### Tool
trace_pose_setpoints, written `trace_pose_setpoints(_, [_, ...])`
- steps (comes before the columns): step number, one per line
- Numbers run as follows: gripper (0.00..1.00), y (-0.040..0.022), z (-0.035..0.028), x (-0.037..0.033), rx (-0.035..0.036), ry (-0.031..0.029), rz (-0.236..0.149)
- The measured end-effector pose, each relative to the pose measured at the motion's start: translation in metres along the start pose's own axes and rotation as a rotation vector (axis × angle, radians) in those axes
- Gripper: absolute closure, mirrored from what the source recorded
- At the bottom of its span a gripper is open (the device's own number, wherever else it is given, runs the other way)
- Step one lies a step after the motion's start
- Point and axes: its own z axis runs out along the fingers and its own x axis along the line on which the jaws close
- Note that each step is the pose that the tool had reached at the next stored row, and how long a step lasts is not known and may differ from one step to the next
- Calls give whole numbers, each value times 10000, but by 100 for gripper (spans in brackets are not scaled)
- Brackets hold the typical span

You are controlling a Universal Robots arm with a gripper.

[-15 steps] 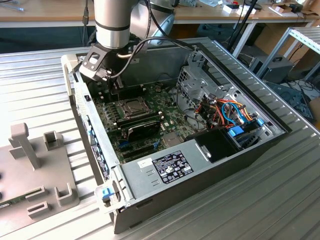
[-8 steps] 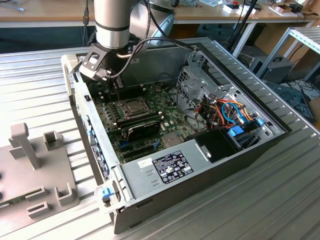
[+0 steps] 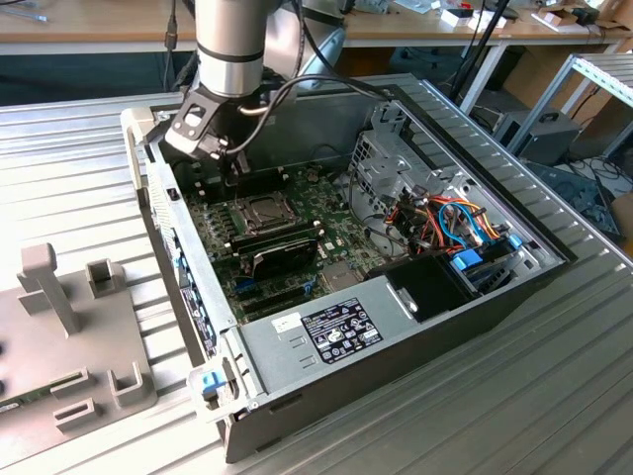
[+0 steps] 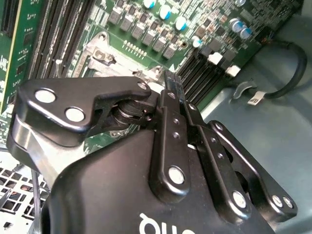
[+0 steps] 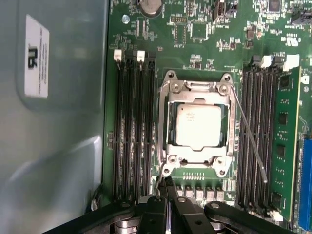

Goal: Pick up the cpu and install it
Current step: 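Install the first cpu locking lever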

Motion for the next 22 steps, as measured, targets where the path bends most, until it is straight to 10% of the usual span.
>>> trace_pose_setpoints(14, [89,300,27,-11,44,-3,-2])
trace_pose_setpoints(22, [89,325,31,-11,40,1,-1])
